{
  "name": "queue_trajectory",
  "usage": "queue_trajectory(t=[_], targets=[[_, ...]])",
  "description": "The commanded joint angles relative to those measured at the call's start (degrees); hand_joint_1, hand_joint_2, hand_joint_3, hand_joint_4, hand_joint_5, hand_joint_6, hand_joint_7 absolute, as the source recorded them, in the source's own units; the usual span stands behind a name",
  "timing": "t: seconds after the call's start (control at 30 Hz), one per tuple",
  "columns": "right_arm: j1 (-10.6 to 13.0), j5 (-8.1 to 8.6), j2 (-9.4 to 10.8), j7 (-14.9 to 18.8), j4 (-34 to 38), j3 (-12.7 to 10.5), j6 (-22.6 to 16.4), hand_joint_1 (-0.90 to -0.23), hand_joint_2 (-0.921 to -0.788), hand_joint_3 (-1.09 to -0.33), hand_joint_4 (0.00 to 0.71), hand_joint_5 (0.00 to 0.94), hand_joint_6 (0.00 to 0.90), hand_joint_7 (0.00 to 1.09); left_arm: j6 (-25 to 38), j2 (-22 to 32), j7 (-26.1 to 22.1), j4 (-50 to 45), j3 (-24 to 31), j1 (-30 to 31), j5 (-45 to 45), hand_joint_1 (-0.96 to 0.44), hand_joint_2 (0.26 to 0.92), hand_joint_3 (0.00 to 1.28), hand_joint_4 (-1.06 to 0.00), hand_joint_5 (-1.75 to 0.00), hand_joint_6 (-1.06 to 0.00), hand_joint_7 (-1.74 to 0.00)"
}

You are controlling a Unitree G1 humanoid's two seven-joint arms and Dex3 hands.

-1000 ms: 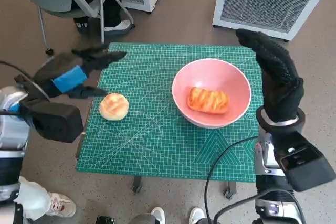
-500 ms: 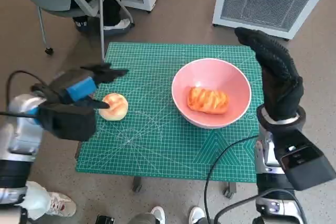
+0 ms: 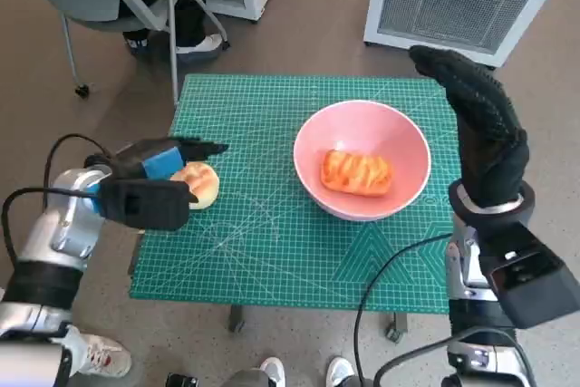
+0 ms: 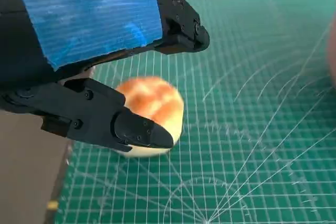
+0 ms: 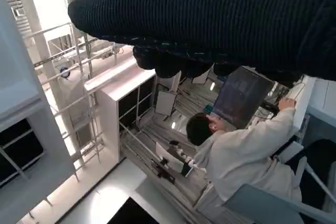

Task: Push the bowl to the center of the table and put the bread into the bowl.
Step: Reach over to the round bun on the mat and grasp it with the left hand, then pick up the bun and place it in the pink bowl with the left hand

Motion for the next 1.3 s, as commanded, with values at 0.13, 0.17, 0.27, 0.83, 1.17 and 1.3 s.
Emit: queue_trajectory(t=[0.13,0.17,0.27,0.83,1.17,1.3], targets=[[1.5,0.54,-0.5,0.6,-1.0,0.0,0.7,-0.547,-0.921,-0.743,0.319,0.004,0.0,0.74,3.5,-4.1,1.8,14.6,-4.4,-6.5,4.4,-0.17,0.921,0.05,-0.24,-0.01,-0.36,-0.02],[1.5,0.57,-0.5,0.6,-1.0,0.0,0.7,-0.547,-0.921,-0.743,0.319,0.004,0.0,0.74,3.7,-4.3,2.1,15.5,-4.7,-6.9,4.7,-0.16,0.921,0.05,-0.26,-0.02,-0.38,-0.03],[1.6,0.77,-0.4,0.7,-1.1,0.1,0.7,-0.548,-0.921,-0.742,0.319,0.004,0.0,0.74,4.4,-5.1,3.7,18.2,-5.5,-7.7,5.7,-0.13,0.921,0.06,-0.32,-0.03,-0.44,-0.04],[1.6,0.45,-0.2,0.5,-1.1,0.2,0.8,-0.544,-0.921,-0.744,0.32,0.004,-0.001,0.74,-0.3,-2.7,7.7,13.7,-3.6,-6.6,3.0,0.0,0.921,0.18,-0.59,-1.28,-0.48,-1.24],[1.6,0.26,0.2,0.4,-1.0,0.4,0.8,-0.544,-0.921,-0.745,0.319,0.003,-0.001,0.74,2.3,-0.4,4.6,-7.2,2.7,-3.8,-2.1,0.0,0.921,0.15,-0.61,-1.29,-0.52,-1.22],[1.5,0.36,0.2,0.5,-0.8,0.5,0.8,-0.544,-0.921,-0.745,0.319,0.003,-0.001,0.74,4.2,-0.9,4.6,-15.3,5.0,-3.4,-3.3,0.0,0.921,0.13,-0.63,-1.27,-0.56,-1.19]])
